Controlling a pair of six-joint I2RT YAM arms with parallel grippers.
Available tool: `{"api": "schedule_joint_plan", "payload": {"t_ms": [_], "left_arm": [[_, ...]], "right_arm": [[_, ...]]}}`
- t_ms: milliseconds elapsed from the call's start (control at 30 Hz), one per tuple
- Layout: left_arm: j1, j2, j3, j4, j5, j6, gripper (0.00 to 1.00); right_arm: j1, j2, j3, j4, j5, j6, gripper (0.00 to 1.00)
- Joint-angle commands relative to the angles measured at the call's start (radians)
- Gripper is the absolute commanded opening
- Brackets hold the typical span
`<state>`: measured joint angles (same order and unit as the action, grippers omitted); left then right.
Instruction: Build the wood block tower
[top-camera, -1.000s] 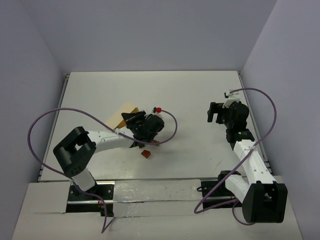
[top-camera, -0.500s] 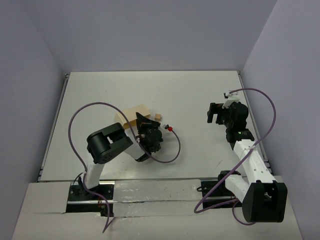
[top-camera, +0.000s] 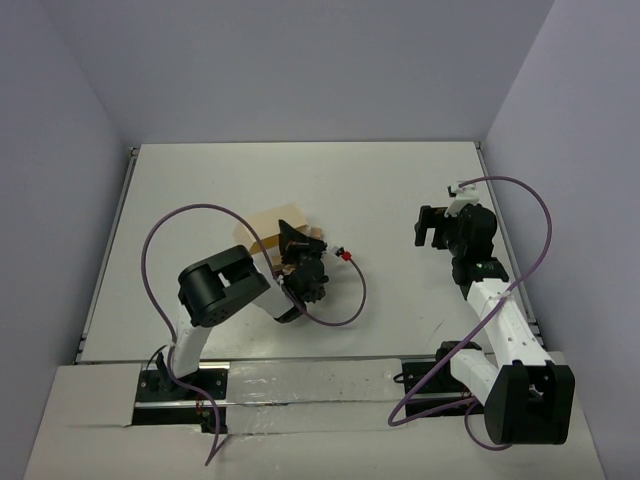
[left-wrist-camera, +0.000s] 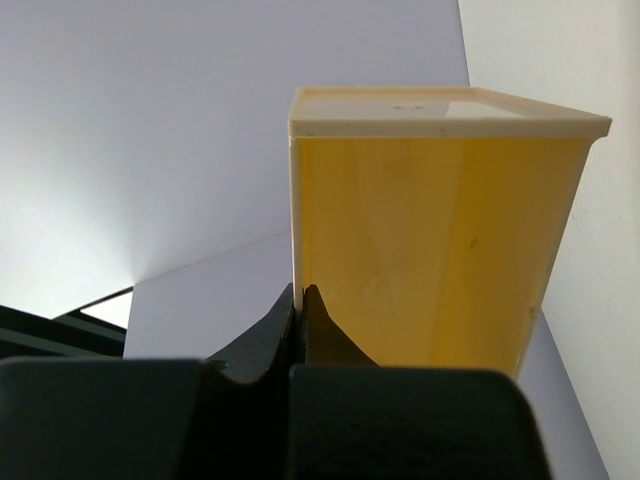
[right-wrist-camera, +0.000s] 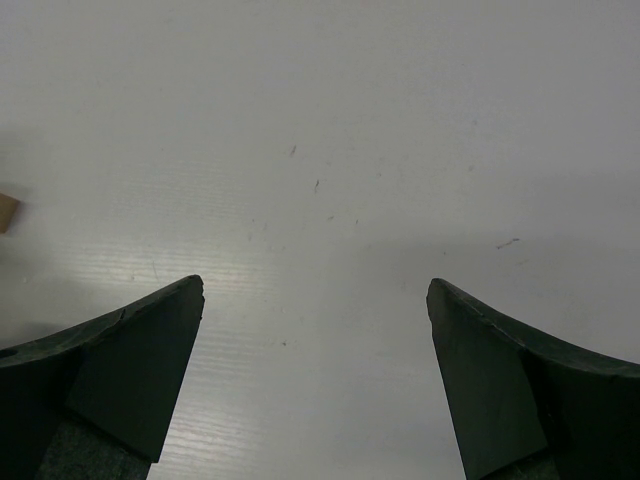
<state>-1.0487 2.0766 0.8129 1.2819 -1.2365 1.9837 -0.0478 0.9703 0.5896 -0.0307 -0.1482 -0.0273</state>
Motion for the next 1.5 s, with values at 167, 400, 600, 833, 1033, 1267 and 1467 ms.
{"api": "schedule_joint_plan", "payload": {"t_ms": [167, 400, 600, 833, 1033, 1267, 1467], "left_arm": [[0.042, -0.116, 0.072, 0.579, -0.044, 0.175, 0.00], [0.090, -0.413, 0.077, -0.070, -0.127, -0.324, 0.00], [0.267, -0.525, 0.635, -1.958, 0.277, -1.839, 0.00], [0.607, -0.590, 0.659, -2.097, 0.764, -1.916, 0.00], [0.994, -0.568, 0.586, -2.014, 1.079, -1.762, 0.00], [1.272, -0.364, 0.746, -2.070, 1.340, -1.553, 0.00], [1.422, -0.139, 0.966, -2.217, 1.522, -1.475, 0.00]], "right_arm": [[-0.009, -0.002, 0.050, 0.009, -0.013, -0.005, 1.00], [-0.010, 0.002, 0.052, 0.006, -0.027, 0.006, 1.00], [-0.009, 0.008, 0.051, 0.008, -0.026, 0.004, 1.00], [-0.008, 0.055, 0.078, 0.001, -0.034, 0.010, 1.00], [-0.009, 0.053, 0.066, 0.003, -0.051, 0.003, 1.00], [-0.008, 0.055, 0.067, -0.005, -0.060, -0.005, 1.00], [-0.009, 0.049, 0.063, -0.009, -0.056, -0.015, 1.00]]}}
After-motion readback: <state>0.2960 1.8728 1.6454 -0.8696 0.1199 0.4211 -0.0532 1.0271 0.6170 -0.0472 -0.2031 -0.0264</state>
